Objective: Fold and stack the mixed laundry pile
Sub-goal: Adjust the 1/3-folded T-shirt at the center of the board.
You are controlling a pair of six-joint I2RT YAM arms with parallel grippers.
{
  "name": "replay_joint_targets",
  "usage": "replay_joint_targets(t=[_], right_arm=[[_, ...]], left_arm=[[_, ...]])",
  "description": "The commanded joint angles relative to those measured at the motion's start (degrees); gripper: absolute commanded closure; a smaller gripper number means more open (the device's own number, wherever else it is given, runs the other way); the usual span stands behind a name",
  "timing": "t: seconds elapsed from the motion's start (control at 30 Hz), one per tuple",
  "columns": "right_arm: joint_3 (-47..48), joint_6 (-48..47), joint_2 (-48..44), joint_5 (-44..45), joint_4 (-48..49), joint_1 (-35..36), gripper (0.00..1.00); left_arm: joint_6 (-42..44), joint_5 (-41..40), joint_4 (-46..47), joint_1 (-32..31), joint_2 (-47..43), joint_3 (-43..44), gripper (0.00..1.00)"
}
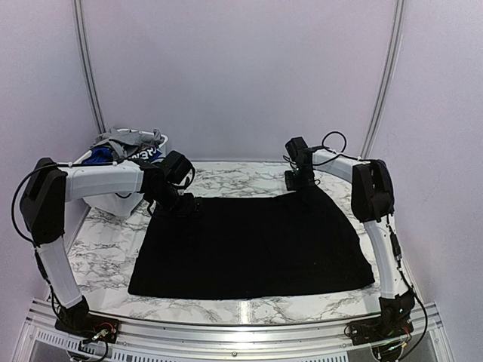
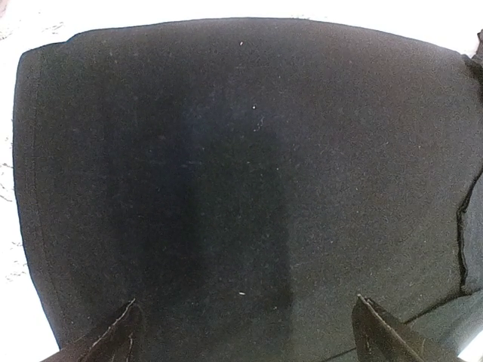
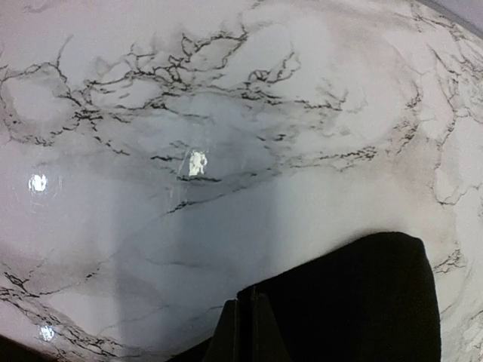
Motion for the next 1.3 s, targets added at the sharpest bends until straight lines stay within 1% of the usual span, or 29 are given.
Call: replay_joint_targets(t=[0.0, 0.1, 0.23, 0.3, 0.37, 0.53, 0.57, 0.6, 0.63, 0.67, 0.7, 0.73, 0.83, 0.93, 1.03, 1.1, 1.27], right_arm=[[0.7, 2.6, -5.2, -3.7, 4.1, -2.8, 1.00], [-4.1, 7.7, -9.3, -10.3, 9.7, -6.3, 1.00], [-14.9, 17.6, -15.1, -19.5, 21.5, -12.8, 1.00], [-18.2, 21.6, -15.6, -23.4, 25.4, -15.7, 1.00], [-19.2, 24.4, -14.6, -26.1, 26.7, -18.2, 1.00], [-22.7, 28.8, -13.5, -28.5, 30.5, -20.2, 0.99], [-23.0, 29.2, -13.4, -29.2, 30.9, -20.3, 0.91], [-23.4, 29.6, -13.5, -30.1, 31.7, -20.2, 0.80], [-24.1, 29.6, -13.8, -31.0, 32.9, -20.3, 0.69], [-24.5, 29.3, -14.1, -32.2, 33.8, -20.2, 0.62], [-24.6, 29.0, -14.4, -33.3, 34.0, -20.3, 0.58], [-24.6, 28.2, -14.8, -34.9, 33.9, -20.3, 0.57], [-25.9, 25.7, -17.2, -36.1, 32.4, -20.3, 0.57], [-28.7, 20.5, -20.6, -35.0, 30.2, -20.1, 0.55], [-29.7, 15.7, -21.3, -34.1, 25.7, -19.9, 0.53], [-31.3, 14.6, -21.3, -34.8, 24.1, -19.8, 0.53], [-36.4, 14.8, -20.8, -40.8, 24.9, -18.4, 0.54]], left_arm=[[0.0, 0.2, -1.5, 0.4, 1.3, 1.4, 0.01], [-0.3, 0.4, -1.4, 0.6, 1.5, 1.6, 0.01], [-0.8, 0.4, -1.4, 1.1, 1.6, 1.6, 0.01], [-1.0, 0.5, -1.4, 1.4, 1.8, 1.7, 0.01], [-1.3, 0.5, -1.4, 1.8, 2.0, 1.9, 0.01], [-2.0, 0.1, -1.4, 3.0, 2.1, 2.0, 0.01], [-2.0, 0.1, -1.3, 3.2, 2.1, 2.0, 0.01], [-2.1, 0.1, -1.2, 3.4, 2.1, 2.0, 0.01], [-2.1, 0.0, -1.2, 3.6, 2.1, 2.0, 0.01], [-2.0, 0.0, -1.3, 3.7, 2.2, 2.0, 0.01], [-1.9, 0.0, -1.3, 3.9, 2.2, 2.1, 0.01], [-1.8, -0.1, -1.3, 4.1, 2.2, 2.1, 0.01], [-1.7, -0.5, -1.0, 4.9, 2.1, 2.2, 0.01], [-1.0, -0.7, -0.9, 5.8, 3.1, 3.5, 0.01], [0.9, -0.3, -1.0, 6.7, 5.3, 5.7, 0.01], [2.5, 0.1, -1.1, 7.0, 6.8, 7.3, 0.01], [5.0, 1.0, -1.2, 7.4, 10.7, 10.4, 0.01]])
